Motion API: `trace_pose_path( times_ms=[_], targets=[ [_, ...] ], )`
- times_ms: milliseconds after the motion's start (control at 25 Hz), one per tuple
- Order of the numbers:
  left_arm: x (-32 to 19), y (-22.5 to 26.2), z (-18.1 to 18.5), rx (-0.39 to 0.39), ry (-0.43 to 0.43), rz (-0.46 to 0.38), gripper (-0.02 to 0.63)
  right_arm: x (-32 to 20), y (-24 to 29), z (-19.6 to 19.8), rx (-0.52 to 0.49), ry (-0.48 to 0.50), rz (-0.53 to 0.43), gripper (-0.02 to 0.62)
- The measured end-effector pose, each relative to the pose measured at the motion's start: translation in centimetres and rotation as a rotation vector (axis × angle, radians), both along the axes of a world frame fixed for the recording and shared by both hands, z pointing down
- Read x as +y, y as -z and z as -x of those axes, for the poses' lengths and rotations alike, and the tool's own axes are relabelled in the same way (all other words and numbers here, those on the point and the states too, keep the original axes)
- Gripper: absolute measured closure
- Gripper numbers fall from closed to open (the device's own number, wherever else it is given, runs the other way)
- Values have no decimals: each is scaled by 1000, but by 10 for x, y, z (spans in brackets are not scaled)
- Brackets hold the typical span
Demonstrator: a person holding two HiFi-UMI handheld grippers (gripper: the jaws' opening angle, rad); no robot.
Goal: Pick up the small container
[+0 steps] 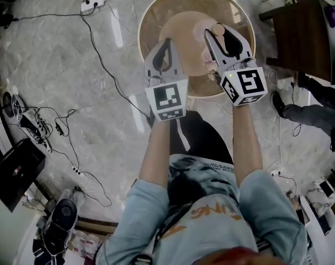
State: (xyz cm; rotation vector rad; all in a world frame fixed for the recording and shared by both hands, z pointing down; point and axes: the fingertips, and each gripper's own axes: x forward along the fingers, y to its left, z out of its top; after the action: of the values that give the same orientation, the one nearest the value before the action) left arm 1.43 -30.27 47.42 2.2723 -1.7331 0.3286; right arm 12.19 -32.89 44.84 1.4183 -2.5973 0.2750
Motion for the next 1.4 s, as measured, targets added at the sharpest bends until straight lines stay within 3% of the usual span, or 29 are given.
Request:
trace_pose_path(
  times_ms=[200, 480, 680, 1080, 1400],
  targets=[
    [21, 86, -2, 12, 12, -92, 583, 37, 81, -12, -5, -40, -60, 446],
    [50, 165, 14, 57, 130, -144, 582, 67, 168, -19, -12, -87, -115, 446],
    [43, 213, 12, 47, 87, -204, 583, 62, 218, -17, -14, -117, -169, 446],
    [39, 269, 9, 11, 30, -296, 583, 60, 271, -8, -19, -78, -249, 446],
    [39, 282, 12, 0, 30, -333, 583, 62, 272, -5, -15, -52, -264, 446]
  ],
)
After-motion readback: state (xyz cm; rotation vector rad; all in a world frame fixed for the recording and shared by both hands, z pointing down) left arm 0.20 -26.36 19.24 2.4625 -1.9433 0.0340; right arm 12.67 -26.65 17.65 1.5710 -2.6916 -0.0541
